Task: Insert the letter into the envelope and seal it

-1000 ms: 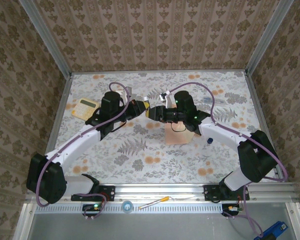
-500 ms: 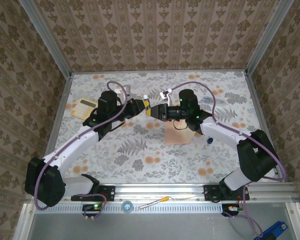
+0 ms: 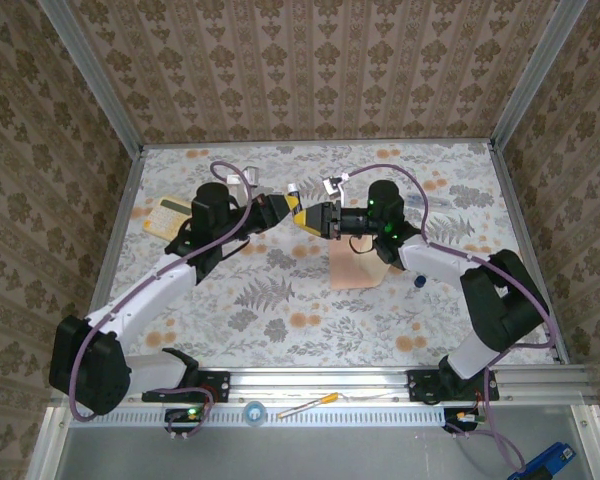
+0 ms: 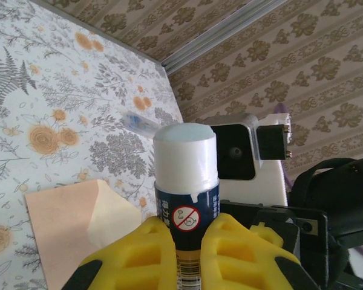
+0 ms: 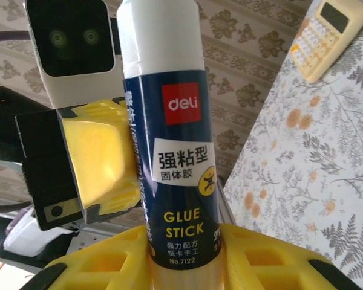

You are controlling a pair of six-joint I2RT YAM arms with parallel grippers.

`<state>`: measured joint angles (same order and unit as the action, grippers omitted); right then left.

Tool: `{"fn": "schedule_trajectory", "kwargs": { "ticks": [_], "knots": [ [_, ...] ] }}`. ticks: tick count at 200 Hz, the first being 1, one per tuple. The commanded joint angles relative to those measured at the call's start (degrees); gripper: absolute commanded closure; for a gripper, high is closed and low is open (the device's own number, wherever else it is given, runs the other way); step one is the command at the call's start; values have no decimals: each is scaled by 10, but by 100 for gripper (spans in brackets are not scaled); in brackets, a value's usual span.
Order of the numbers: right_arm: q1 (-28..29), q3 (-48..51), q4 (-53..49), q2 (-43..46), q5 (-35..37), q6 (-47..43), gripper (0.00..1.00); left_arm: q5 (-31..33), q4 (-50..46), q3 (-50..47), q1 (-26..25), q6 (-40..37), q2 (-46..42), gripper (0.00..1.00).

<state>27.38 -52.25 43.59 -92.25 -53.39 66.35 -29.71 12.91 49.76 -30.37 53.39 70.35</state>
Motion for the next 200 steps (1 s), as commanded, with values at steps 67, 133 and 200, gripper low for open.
{"fn": "schedule_trajectory", "kwargs": {
  "ticks": [67,133,200],
  "knots": [
    [-15,-11,62,-7,-7,37,63,-32,21,-7,6,4,-27,91],
    [-14,-51,-353,100,95,-222,39,7,-13,-3,16,-7,-30,91],
    [46,-118,-585,139,281,-353,36,146,-196,85,-14,-72,-5,92]
  ]
}}
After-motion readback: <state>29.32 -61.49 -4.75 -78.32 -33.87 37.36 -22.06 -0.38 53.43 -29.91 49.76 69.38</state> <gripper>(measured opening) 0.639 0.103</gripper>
